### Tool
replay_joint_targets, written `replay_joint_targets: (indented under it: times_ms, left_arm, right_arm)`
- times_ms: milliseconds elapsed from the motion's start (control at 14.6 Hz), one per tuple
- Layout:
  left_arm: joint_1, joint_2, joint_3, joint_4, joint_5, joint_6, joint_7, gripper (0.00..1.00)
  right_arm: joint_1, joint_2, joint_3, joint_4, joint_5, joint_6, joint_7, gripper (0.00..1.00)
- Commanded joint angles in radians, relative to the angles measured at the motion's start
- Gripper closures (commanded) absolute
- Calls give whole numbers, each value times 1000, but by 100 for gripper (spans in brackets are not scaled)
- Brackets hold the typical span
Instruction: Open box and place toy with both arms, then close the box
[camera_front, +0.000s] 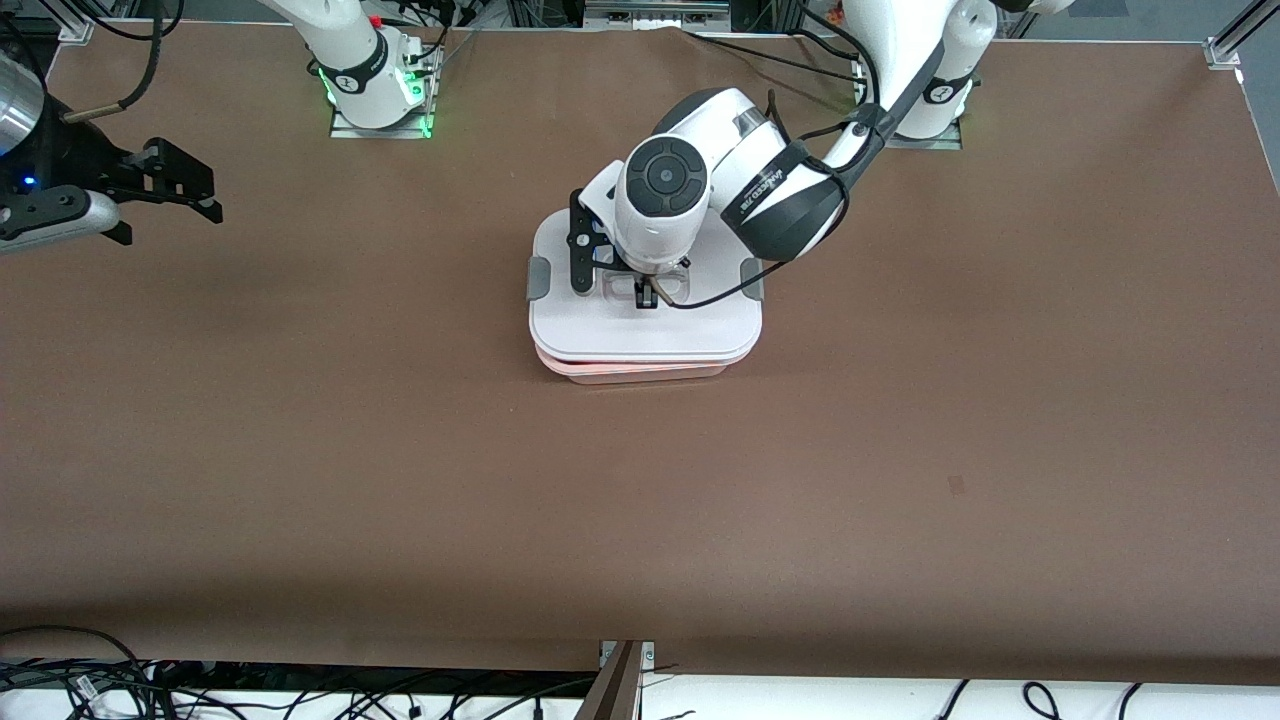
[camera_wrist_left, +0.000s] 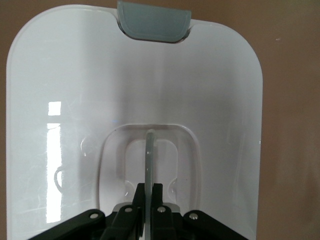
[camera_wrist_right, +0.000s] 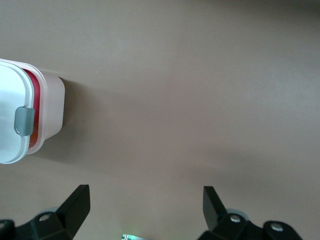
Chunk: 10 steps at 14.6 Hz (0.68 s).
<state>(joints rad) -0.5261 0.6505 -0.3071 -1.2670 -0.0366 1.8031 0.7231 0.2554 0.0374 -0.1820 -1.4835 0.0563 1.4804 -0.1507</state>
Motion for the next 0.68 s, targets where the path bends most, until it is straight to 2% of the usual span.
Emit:
replay_joint_targets:
  times_ms: [0, 615]
  left_arm:
    - [1, 23, 10, 5, 6, 15, -24, 100]
    - [-25, 35, 11, -28, 46, 25, -57, 100]
  right_arm:
    - [-7, -19, -2, -24, 4, 12, 23, 0]
    - [-7, -2, -1, -6, -15, 21, 11, 0]
